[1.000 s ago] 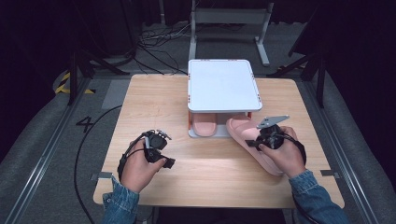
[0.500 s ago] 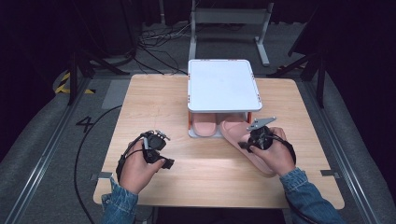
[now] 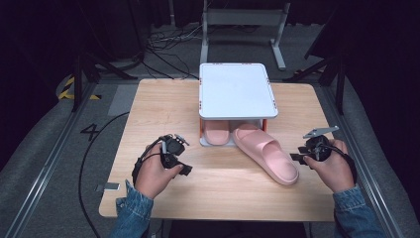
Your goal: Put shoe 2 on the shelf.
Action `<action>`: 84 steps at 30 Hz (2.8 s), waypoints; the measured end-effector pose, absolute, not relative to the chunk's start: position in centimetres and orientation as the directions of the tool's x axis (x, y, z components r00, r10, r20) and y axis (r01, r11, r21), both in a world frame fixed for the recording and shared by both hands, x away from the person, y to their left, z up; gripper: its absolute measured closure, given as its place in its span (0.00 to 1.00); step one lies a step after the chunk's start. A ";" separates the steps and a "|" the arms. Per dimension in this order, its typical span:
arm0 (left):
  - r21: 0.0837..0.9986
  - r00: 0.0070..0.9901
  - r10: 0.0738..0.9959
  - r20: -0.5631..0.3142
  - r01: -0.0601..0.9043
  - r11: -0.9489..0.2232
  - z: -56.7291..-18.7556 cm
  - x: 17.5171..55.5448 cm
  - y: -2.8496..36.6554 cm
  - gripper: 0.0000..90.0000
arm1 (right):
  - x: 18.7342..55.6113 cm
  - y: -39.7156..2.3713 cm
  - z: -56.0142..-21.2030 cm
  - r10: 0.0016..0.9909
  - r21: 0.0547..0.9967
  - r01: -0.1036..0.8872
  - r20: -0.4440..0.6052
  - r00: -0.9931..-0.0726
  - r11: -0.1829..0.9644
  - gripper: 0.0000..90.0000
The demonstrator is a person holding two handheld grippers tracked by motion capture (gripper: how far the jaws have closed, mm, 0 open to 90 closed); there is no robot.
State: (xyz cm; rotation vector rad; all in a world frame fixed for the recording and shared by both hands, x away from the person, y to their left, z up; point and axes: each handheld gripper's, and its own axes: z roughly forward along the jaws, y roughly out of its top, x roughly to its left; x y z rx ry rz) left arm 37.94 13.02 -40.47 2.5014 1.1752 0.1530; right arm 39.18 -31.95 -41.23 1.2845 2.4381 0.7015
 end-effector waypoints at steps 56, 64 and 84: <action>0.379 0.653 0.755 -0.054 0.713 -0.590 -40.3 38.1 13.0 0.30 | 31.3 -22.7 -45.0 0.768 0.365 0.718 0.015 -0.641 0.592 0.43; 0.378 0.650 0.758 -0.055 0.716 -0.587 -40.5 38.1 12.9 0.30 | 32.3 -22.5 -45.0 0.802 0.390 0.736 -0.009 -0.598 0.553 0.46; 0.372 0.640 0.766 -0.060 0.727 -0.578 -40.7 37.9 13.5 0.30 | 38.2 -20.6 -44.2 0.836 0.460 0.739 -0.013 -0.549 0.492 0.65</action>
